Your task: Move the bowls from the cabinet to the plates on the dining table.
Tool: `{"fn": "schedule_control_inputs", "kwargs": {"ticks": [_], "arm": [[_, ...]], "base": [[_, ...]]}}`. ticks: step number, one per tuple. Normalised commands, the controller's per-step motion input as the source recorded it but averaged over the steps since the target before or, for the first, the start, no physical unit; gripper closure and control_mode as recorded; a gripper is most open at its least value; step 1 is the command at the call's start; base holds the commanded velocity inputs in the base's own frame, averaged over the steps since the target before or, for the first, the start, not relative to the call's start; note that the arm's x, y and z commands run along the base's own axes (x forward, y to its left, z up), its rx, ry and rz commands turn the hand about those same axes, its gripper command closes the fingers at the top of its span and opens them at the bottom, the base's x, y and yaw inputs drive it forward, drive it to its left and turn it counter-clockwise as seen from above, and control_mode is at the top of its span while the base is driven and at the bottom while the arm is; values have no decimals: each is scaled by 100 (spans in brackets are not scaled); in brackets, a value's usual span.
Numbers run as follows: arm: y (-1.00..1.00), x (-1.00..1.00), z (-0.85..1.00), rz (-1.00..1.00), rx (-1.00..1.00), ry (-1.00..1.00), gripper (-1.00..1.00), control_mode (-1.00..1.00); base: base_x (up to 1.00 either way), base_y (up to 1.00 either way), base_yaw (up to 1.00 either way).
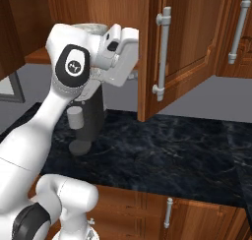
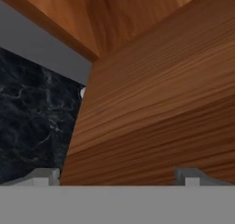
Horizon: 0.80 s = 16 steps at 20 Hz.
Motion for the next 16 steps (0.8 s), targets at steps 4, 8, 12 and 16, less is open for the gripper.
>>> {"fn": "schedule_control_inputs", "kwargs": {"ticks": [4, 8, 12, 16], "arm": [[-30, 0, 0, -5, 0, 0, -100, -100], [-44, 0, -1, -6, 0, 0, -100, -100], [-44, 0, 0, -6, 0, 0, -100, -100], [-47, 0, 0, -6, 0, 0, -100, -100]], "base": [[0, 0, 0], [0, 0, 0], [0, 0, 0], [0, 0, 0]]}}
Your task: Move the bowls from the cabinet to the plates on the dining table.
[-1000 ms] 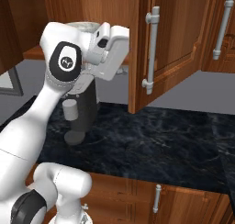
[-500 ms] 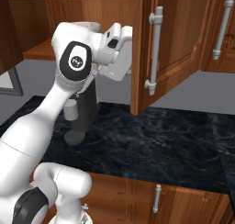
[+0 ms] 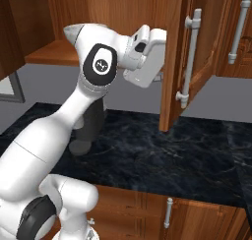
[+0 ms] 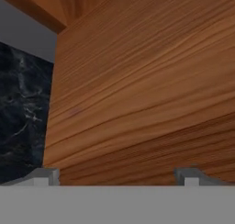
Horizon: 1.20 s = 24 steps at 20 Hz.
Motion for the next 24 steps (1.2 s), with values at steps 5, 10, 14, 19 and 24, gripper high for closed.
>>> {"fn": "schedule_control_inputs", "kwargs": {"ticks": [5, 10, 14, 19, 24], "arm": [[-50, 0, 0, -6, 0, 0, -100, -100], [-8, 0, 0, 0, 0, 0, -100, -100], [0, 0, 0, 0, 0, 0, -100, -100], [8, -5, 0, 0, 12, -5, -100, -100], [36, -14, -8, 8, 19, -7, -100, -100]], "base": [[0, 0, 0], [0, 0, 0], [0, 0, 0], [0, 0, 0], [0, 0, 0]]}}
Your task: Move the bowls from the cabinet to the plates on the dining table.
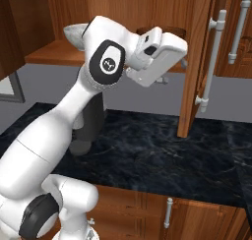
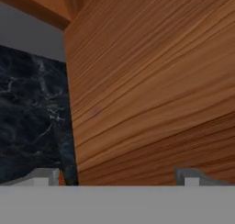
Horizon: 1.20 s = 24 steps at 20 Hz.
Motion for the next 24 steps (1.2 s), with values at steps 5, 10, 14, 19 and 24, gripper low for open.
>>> {"fn": "schedule_control_inputs", "kwargs": {"ticks": [5, 10, 14, 19, 24], "arm": [[48, 0, -2, 12, 20, -5, -100, -100], [55, -1, 0, 16, 18, -4, -100, -100], [58, -5, 0, 19, 17, -2, -100, -100], [58, -19, 0, 19, 15, 0, -100, -100], [47, -35, 0, 19, 16, -2, -100, -100]], "base": [[0, 0, 0], [0, 0, 0], [0, 0, 0], [0, 0, 0], [0, 0, 0]]}}
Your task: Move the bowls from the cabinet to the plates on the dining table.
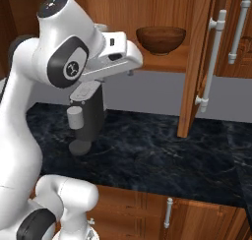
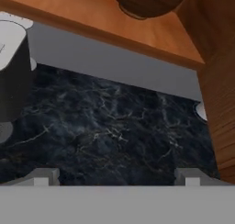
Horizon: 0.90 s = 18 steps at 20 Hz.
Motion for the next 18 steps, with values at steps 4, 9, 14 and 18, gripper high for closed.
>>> {"fn": "schedule_control_inputs", "kwargs": {"ticks": [4, 9, 14, 18], "arm": [[35, -45, 0, 21, 14, 0, -100, -100], [30, -51, 0, 21, 13, 0, -100, -100], [31, -50, 0, 22, 11, 0, -100, -100], [44, -19, 0, 16, 10, 0, -100, -100]], "base": [[0, 0, 0], [0, 0, 0], [0, 0, 0], [0, 0, 0]]}}
